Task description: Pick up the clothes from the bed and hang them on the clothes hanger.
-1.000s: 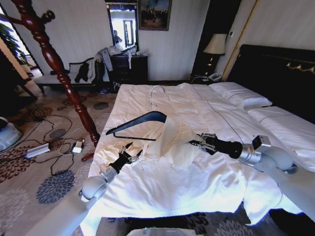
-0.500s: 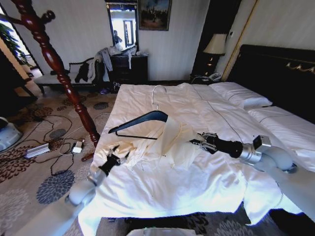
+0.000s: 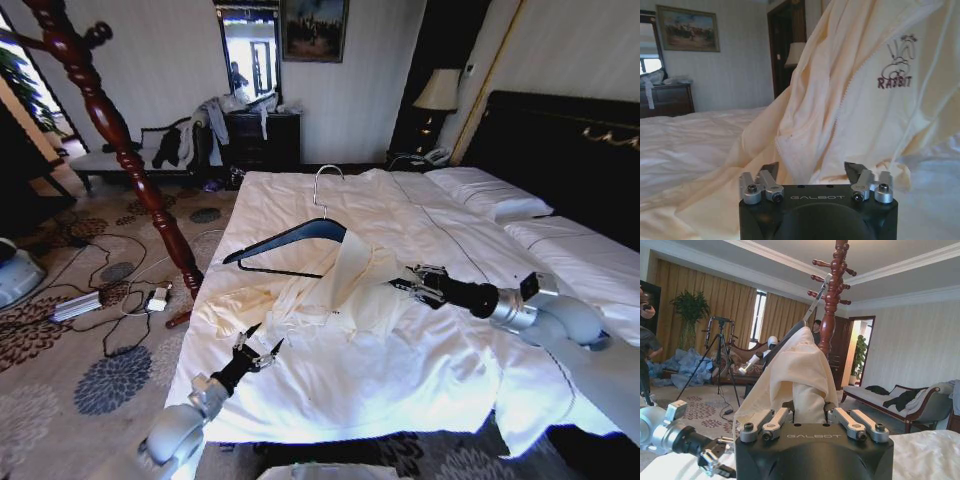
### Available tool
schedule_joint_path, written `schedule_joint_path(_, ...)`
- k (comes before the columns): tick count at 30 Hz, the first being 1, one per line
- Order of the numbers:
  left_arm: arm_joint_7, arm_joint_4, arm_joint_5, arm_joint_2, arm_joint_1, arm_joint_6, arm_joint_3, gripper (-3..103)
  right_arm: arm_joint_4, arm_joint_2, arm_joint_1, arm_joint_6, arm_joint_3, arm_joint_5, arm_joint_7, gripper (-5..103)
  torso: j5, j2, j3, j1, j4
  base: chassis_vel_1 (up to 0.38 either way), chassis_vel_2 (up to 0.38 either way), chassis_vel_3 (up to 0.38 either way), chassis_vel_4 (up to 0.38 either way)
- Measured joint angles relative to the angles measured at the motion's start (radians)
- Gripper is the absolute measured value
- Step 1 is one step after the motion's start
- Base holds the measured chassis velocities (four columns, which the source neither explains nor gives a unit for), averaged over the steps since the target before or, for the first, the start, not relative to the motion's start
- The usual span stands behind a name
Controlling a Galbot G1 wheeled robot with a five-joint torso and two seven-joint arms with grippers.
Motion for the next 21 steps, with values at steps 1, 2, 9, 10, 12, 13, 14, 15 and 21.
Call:
schedule_joint_path(1, 0.0, 0.0, 0.0, 0.0, 0.0, 0.0, 0.0, 70, 0.0, 0.0, 0.0, 0.0, 0.0, 0.0, 0.0, 23, 0.0, 0.0, 0.0, 0.0, 0.0, 0.0, 0.0, 0.0, 0.0)
schedule_joint_path(2, -0.001, 0.002, 0.0, -0.002, -0.004, 0.0, 0.002, 70, 0.001, 0.0, 0.0, 0.0, 0.0, 0.0, 0.0, 23, 0.0, 0.0, 0.0, 0.0, 0.0, 0.0, 0.0, 0.0, 0.0)
schedule_joint_path(9, -0.001, 0.04, -0.036, -0.026, -0.078, 0.011, 0.029, 42, 0.023, 0.002, -0.005, 0.0, 0.0, 0.001, 0.0, 23, -0.0001, 0.0, 0.0, 0.0, 0.0, 0.0, 0.0, 0.0, 0.0)
schedule_joint_path(10, 0.0, 0.043, -0.049, -0.027, -0.087, 0.013, 0.03, 36, 0.024, 0.002, -0.005, 0.0, 0.0, 0.002, 0.0, 23, 0.0, 0.0, 0.0, 0.0, 0.0, 0.0, 0.0, 0.0, 0.0)
schedule_joint_path(12, 0.002, 0.045, -0.066, -0.026, -0.094, 0.014, 0.029, 30, 0.024, 0.002, -0.005, 0.0, 0.0, 0.002, 0.0, 23, 0.0, 0.0, 0.0, 0.0, 0.0, 0.0, 0.0, 0.0, 0.0)
schedule_joint_path(13, 0.004, 0.045, -0.079, -0.024, -0.097, 0.015, 0.027, 25, 0.022, 0.003, -0.005, 0.0, 0.0, 0.002, 0.001, 23, -0.0001, 0.0, 0.0, 0.0, 0.0, 0.0, 0.0, 0.0, 0.0)
schedule_joint_path(14, 0.004, 0.045, -0.079, -0.024, -0.097, 0.015, 0.027, 25, 0.022, 0.003, -0.005, 0.0, 0.0, 0.002, 0.001, 23, -0.0001, 0.0, 0.0, 0.0, 0.0, 0.0, 0.0, 0.0, 0.0)
schedule_joint_path(15, 0.006, 0.045, -0.086, -0.022, -0.098, 0.015, 0.025, 25, 0.021, 0.003, -0.005, 0.001, 0.0, 0.002, 0.001, 23, 0.0, 0.0, 0.0, 0.0, 0.0001, 0.0, 0.0, 0.0, 0.0)
schedule_joint_path(21, 0.024, 0.034, -0.136, -0.003, -0.098, 0.008, -0.007, 2, -0.014, 0.006, 0.004, 0.003, -0.004, 0.001, 0.004, 23, 0.0, 0.0, 0.0, 0.0, 0.0, 0.0, 0.0, 0.0, 0.0)
